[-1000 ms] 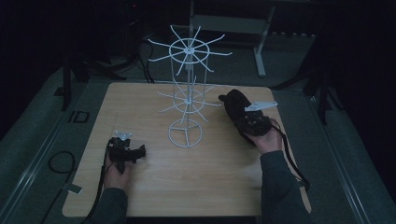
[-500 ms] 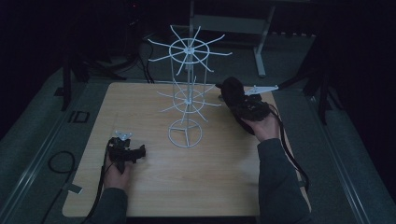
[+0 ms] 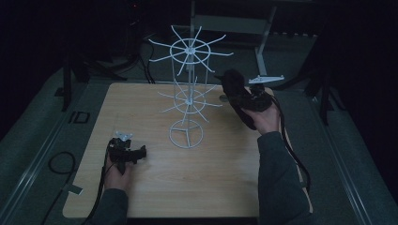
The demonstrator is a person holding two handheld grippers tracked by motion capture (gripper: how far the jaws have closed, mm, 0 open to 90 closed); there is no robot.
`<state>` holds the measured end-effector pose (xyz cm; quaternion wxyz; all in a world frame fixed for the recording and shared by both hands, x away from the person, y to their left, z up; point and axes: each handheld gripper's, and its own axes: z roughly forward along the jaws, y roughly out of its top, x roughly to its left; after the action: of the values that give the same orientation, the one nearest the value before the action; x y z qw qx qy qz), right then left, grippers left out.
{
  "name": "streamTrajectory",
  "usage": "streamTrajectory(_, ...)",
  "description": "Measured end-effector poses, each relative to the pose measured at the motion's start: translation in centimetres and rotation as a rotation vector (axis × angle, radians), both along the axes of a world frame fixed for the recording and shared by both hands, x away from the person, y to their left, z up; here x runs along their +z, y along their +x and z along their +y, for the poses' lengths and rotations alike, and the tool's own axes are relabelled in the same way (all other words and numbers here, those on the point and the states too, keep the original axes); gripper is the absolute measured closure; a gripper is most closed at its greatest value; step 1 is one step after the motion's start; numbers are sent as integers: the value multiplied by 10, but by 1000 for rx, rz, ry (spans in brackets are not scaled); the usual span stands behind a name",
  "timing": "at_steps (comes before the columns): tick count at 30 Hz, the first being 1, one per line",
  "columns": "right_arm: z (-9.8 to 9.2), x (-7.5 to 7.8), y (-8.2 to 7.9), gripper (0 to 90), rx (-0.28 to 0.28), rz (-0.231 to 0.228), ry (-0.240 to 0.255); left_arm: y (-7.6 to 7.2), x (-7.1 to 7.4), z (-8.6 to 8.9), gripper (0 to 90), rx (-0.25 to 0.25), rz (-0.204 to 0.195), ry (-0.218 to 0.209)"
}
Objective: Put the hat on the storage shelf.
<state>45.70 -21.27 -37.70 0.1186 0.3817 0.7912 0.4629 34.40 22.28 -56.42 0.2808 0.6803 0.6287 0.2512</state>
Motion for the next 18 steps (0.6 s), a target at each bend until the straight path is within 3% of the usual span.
streamTrajectory(18,-3,39,6,774,33,-15,78,0,0,0,102,2,-4,0)
